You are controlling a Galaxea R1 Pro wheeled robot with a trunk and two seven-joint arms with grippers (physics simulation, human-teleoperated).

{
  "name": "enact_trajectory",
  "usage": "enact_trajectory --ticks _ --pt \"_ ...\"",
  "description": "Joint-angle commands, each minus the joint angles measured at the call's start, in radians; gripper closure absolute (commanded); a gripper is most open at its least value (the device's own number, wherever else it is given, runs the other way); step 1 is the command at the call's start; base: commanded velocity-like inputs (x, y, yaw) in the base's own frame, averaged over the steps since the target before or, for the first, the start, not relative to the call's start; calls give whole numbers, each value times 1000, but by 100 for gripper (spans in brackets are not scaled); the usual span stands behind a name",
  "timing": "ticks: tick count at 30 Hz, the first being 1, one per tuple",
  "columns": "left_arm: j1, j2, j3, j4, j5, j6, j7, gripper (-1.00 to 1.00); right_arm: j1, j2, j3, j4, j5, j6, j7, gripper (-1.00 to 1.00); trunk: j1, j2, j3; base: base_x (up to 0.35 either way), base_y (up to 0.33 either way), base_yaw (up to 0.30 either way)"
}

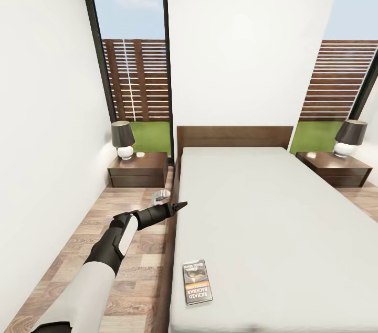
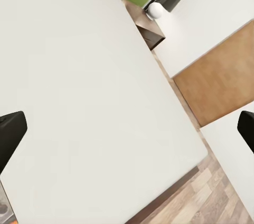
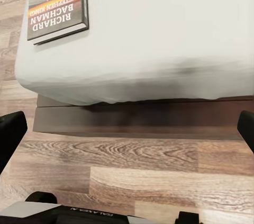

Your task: In the bedroom, move the book from the bed onto either nightstand, and place the two sandals side by side next to the bed.

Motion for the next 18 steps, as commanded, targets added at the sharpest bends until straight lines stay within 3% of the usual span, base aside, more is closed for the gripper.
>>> enact_trajectory --ticks 1,18 --pt "-1 -1 4 0 3 7 -3 -100 -1 0 -8 1 11 -6 5 -100 1 -2 -2 0 0 0" --pt "-1 -2 3 1 3 7 -3 -100 -1 0 -8 1 11 -7 5 -100 1 -2 -4 0 0 0"
